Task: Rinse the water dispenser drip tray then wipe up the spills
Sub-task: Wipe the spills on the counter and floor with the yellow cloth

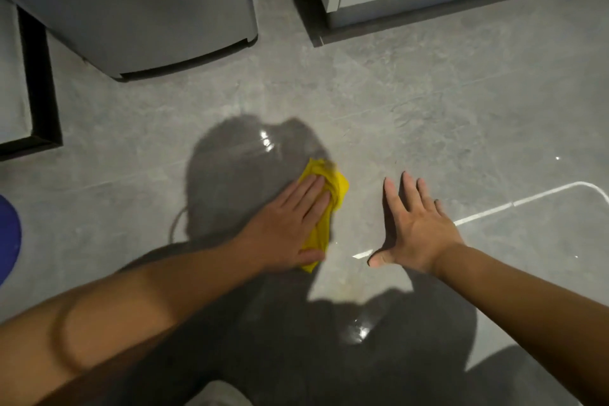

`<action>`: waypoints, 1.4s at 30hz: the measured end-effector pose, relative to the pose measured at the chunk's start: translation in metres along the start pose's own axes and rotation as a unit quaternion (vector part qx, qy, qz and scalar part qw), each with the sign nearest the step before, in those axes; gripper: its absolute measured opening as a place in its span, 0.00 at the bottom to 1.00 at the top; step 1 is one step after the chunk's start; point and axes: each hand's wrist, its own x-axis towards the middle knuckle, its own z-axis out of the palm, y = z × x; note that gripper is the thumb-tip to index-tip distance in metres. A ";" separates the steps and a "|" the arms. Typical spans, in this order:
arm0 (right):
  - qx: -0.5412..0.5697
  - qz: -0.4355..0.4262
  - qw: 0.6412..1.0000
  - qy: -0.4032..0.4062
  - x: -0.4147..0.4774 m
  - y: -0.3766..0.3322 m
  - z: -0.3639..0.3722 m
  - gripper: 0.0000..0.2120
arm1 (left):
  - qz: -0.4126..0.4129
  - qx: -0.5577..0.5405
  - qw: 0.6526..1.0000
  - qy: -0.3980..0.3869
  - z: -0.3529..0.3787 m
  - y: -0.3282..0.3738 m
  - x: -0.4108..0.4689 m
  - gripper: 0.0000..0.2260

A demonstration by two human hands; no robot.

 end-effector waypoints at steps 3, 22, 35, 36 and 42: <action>-0.010 -0.001 1.000 -0.011 -0.009 0.003 0.009 0.73 | -0.036 -0.011 0.999 0.002 0.013 0.007 -0.044 0.51; 0.146 -0.071 0.986 0.028 -0.012 0.055 0.010 0.51 | 0.097 0.062 0.993 -0.011 -0.003 -0.058 -0.013 0.50; 0.448 0.166 0.859 0.185 -0.076 0.041 0.081 0.14 | -0.061 -0.085 0.994 -0.035 0.028 0.158 -0.021 0.55; 0.473 0.188 0.840 0.190 -0.078 0.039 0.081 0.14 | -0.088 -0.085 0.992 -0.021 0.025 0.165 -0.001 0.54; 0.599 0.307 0.702 0.233 -0.085 0.041 0.061 0.10 | -0.045 -0.047 0.996 0.058 -0.018 0.147 0.091 0.18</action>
